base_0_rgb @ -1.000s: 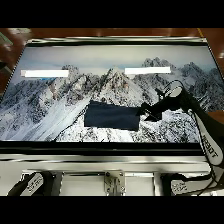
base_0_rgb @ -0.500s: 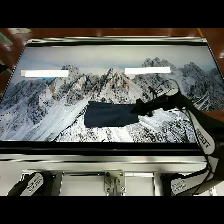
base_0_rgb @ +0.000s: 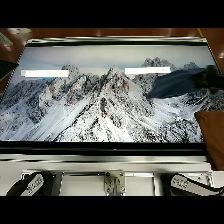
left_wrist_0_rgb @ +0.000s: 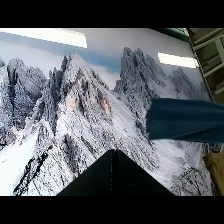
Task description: Fold the shirts.
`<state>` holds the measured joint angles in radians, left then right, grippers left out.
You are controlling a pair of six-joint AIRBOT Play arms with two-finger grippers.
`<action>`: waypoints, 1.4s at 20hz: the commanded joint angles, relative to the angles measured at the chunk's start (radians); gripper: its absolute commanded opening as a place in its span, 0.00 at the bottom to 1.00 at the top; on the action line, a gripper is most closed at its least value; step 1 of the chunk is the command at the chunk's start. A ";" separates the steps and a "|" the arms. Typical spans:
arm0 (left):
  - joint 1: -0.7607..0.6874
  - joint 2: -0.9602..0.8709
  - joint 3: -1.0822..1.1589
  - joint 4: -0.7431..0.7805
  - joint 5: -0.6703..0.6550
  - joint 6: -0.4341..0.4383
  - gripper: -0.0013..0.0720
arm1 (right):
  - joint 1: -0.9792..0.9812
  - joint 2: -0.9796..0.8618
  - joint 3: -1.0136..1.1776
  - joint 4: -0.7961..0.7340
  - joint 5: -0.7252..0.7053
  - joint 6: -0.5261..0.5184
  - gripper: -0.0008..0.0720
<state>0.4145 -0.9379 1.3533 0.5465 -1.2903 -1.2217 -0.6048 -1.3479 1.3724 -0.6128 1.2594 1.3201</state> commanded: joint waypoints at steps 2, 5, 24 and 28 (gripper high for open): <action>-0.042 0.004 0.000 0.000 0.014 -0.033 0.06 | -0.354 0.082 0.018 -0.002 0.051 0.034 0.10; -0.042 0.009 0.000 0.000 0.014 -0.034 0.07 | -0.525 0.082 0.018 -0.080 0.133 0.038 0.10; -0.041 0.011 0.000 -0.003 0.015 -0.034 0.06 | -0.640 0.081 -0.097 -0.841 0.240 0.122 0.13; -0.041 0.011 0.000 -0.032 0.015 -0.033 0.07 | -0.640 0.082 -0.204 -0.890 0.183 0.108 0.83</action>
<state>0.3740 -0.9279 1.3533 0.5320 -1.2758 -1.2556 -1.2453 -1.2663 1.2289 -1.4586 1.4906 1.4376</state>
